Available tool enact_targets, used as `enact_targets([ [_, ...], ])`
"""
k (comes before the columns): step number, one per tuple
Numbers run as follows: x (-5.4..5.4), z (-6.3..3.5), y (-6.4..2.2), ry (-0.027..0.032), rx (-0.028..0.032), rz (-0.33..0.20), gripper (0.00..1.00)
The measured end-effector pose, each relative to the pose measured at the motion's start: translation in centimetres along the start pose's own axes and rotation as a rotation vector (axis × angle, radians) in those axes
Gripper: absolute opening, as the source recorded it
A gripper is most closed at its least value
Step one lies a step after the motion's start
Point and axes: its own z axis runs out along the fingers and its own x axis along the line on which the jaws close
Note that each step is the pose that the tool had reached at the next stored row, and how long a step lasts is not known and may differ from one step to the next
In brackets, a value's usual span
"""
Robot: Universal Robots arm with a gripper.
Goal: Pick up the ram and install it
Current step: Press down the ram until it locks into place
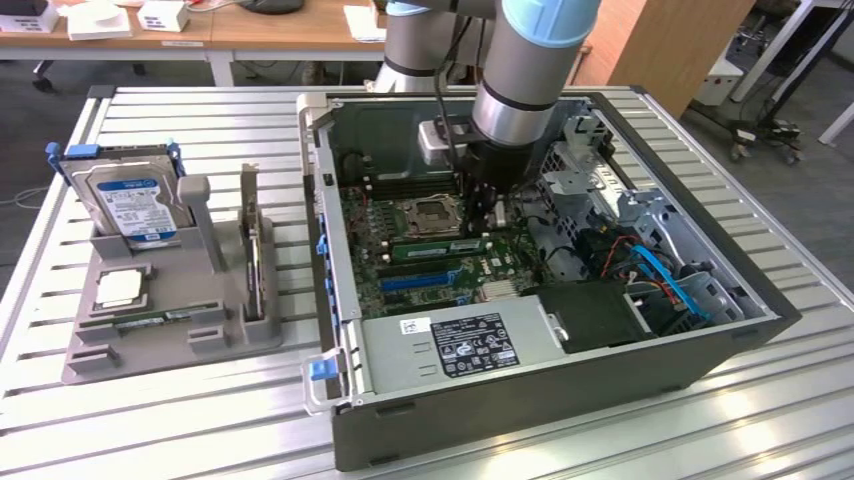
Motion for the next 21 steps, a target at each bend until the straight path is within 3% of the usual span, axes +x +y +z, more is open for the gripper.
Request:
enact_targets([
  [21,0.0,0.0,4.79,-0.0001,0.0012,0.002,0.09],
])
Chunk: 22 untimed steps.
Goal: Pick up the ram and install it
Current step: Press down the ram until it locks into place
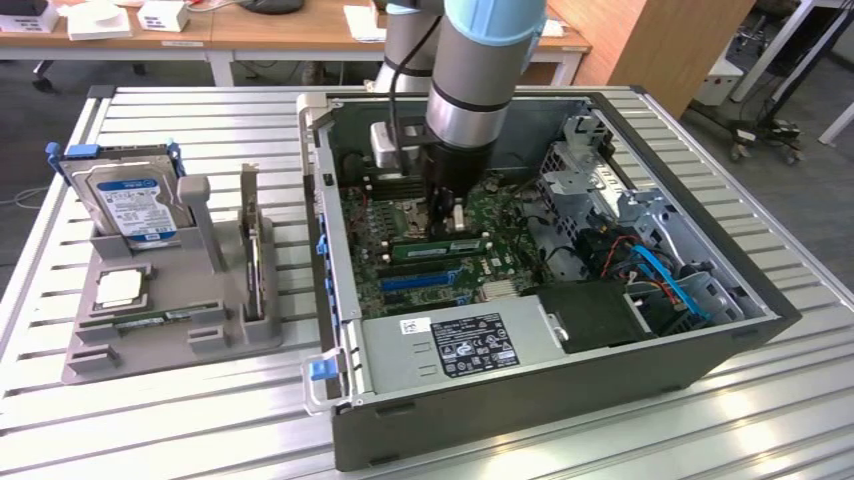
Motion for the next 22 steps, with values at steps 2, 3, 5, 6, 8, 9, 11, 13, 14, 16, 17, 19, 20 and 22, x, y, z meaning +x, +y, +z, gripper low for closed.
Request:
enact_targets([
  [2,0.0,0.0,0.39,0.0001,0.0001,0.0,0.09],
  [3,0.0,0.0,0.58,0.0001,0.0001,0.0,0.09],
  [5,0.0,0.0,0.95,0.0,0.0002,0.001,0.09],
  [6,0.0,0.0,1.1,0.0,0.0003,0.001,0.09],
  [8,0.0,0.0,1.22,0.0,0.0003,0.001,0.09],
  [9,0.0,0.0,1.22,0.0,0.0002,0.001,0.09],
  [11,0.0,0.0,1.23,0.0001,0.0002,0.001,0.09],
  [13,0.0,-0.01,1.51,0.0001,0.0003,0.001,0.09],
  [14,0.0,0.0,1.69,0.0,0.0003,0.001,0.09],
  [16,0.0,-0.01,2.06,0.0001,0.0005,0.001,0.09],
  [17,0.0,0.0,2.2,0.0,0.0005,0.001,0.09],
  [19,0.0,0.0,2.24,0.0,0.0005,0.001,0.09],
  [20,0.0,0.0,2.24,0.0,0.0006,0.001,0.09],
  [22,0.0,0.03,2.24,0.0,0.0005,0.001,0.09],
])
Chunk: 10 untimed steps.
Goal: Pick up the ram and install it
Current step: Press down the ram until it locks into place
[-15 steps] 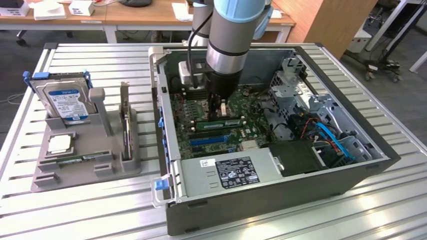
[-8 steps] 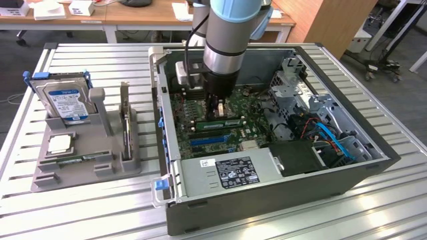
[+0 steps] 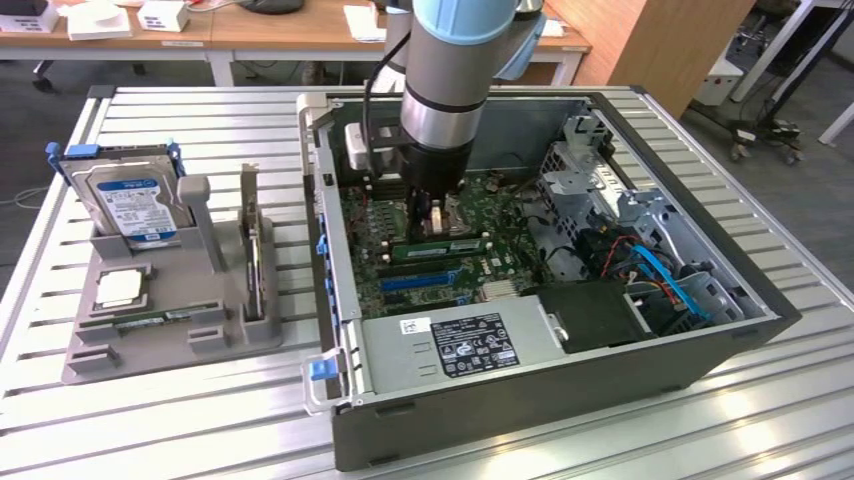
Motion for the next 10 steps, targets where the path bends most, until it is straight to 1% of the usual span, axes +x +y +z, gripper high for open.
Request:
enact_targets([
  [10,0.01,0.32,0.0,-0.0003,0.0001,0.0,0.09],
])
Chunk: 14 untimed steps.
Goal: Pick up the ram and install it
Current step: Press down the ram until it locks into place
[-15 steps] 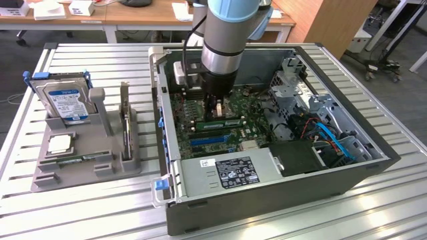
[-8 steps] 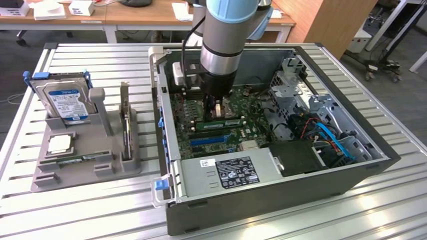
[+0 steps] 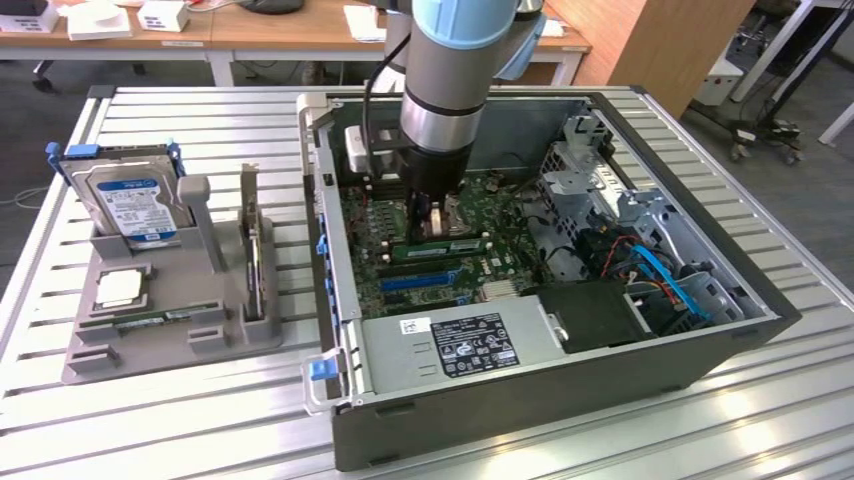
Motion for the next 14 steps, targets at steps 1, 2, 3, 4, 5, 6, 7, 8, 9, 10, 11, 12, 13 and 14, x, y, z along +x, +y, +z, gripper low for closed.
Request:
enact_targets([
  [1,0.01,0.06,0.0,0.0001,-0.0001,0.0,0.09],
  [2,0.01,0.12,0.0,0.0,-0.0001,0.0,0.09],
  [3,0.01,0.15,0.01,0.0002,-0.0002,0.0,0.09],
  [4,0.02,0.15,0.0,0.0003,-0.0002,0.0,0.09],
  [5,0.02,0.15,0.0,0.0003,-0.0002,0.0,0.09],
  [6,0.02,0.15,0.0,0.0002,-0.0002,0.0,0.09],
  [7,0.01,0.16,0.0,0.0002,-0.0001,0.0,0.09],
  [8,0.01,0.19,0.0,0.0,-0.0001,0.0,0.09],
  [9,0.01,0.24,0.0,-0.0003,0.0001,0.0,0.09],
  [10,0.02,0.28,0.0,-0.0001,0.0,0.0,0.09],
  [11,0.02,0.32,0.0,0.0,-0.0001,0.0,0.09],
  [12,0.02,0.33,0.0,0.0001,-0.0002,0.0,0.09],
  [13,0.03,0.32,0.0,0.0002,-0.0002,0.0,0.09],
  [14,0.02,0.33,0.0,0.0001,-0.0002,0.0,0.09],
])
